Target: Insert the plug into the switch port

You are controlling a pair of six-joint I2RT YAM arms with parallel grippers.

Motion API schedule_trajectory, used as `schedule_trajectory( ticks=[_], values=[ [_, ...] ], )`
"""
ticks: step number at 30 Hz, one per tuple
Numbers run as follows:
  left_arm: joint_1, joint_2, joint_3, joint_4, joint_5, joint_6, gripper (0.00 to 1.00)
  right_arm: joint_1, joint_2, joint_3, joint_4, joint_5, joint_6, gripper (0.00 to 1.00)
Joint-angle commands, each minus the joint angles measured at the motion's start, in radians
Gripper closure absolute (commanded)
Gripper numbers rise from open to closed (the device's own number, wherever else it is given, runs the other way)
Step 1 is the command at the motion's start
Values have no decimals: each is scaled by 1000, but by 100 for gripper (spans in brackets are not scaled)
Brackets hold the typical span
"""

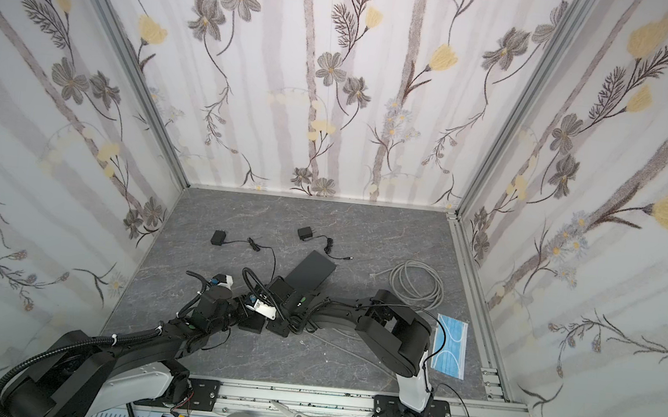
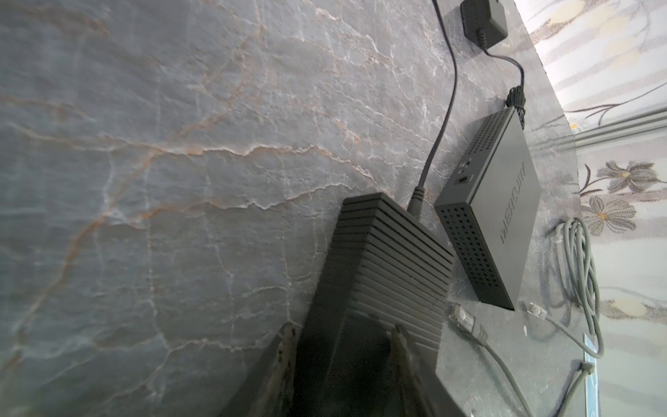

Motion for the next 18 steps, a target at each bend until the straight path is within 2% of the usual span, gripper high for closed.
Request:
schedule_trajectory(
  ticks=[1,12,18],
  values=[
    [-32,14,12,18,455,-27,56,-1,4,1,515,-185,-78,100],
    [-120,153,26,152,464,-66,56,-8,22,60,529,-169,-52,100],
    [-134,133,52,79,439,-52,56,-8,19,26,563,-160,-17,100]
  ],
)
